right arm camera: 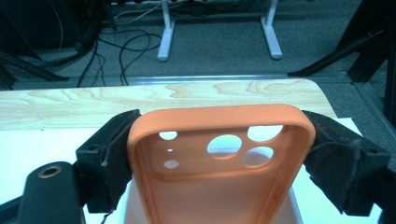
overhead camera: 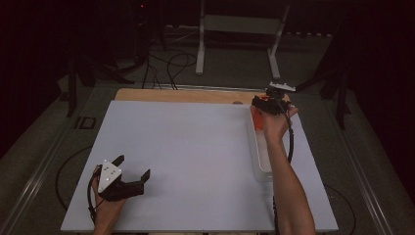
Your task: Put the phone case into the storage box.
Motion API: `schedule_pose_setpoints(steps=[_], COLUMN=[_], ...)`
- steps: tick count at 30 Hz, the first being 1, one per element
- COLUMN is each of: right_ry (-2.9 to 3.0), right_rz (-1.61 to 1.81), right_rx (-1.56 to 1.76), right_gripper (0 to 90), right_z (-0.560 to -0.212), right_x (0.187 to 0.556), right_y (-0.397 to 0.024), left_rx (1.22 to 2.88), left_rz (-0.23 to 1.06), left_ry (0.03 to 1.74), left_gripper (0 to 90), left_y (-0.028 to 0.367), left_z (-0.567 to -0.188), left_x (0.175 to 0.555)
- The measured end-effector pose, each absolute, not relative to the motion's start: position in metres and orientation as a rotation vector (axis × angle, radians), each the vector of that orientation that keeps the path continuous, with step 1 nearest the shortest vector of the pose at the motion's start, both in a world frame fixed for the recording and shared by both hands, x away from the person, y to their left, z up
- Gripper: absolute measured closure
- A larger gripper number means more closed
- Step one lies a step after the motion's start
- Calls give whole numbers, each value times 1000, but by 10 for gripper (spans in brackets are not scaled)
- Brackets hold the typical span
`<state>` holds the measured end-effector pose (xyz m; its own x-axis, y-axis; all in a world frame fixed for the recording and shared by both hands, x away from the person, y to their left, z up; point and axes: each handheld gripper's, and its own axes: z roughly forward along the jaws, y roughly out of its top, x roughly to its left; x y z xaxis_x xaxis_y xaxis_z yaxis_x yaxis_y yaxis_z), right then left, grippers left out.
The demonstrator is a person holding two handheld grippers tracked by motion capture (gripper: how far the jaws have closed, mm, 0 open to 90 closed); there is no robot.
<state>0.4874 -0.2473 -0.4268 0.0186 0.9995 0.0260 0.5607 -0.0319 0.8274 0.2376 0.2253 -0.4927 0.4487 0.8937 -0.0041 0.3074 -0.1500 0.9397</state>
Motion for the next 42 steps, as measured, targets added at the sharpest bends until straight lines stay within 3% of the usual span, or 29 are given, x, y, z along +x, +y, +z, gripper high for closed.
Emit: schedule_pose_setpoints(steps=[42], right_ry=[1574], right_rz=[874], right_rx=[1658], right_gripper=[147], right_z=[-436], right_x=[496], right_y=[-244], left_rx=[1697], left_rz=[722], left_ry=[1048], left_gripper=[3], left_y=[223], left_z=[-493], left_x=[239])
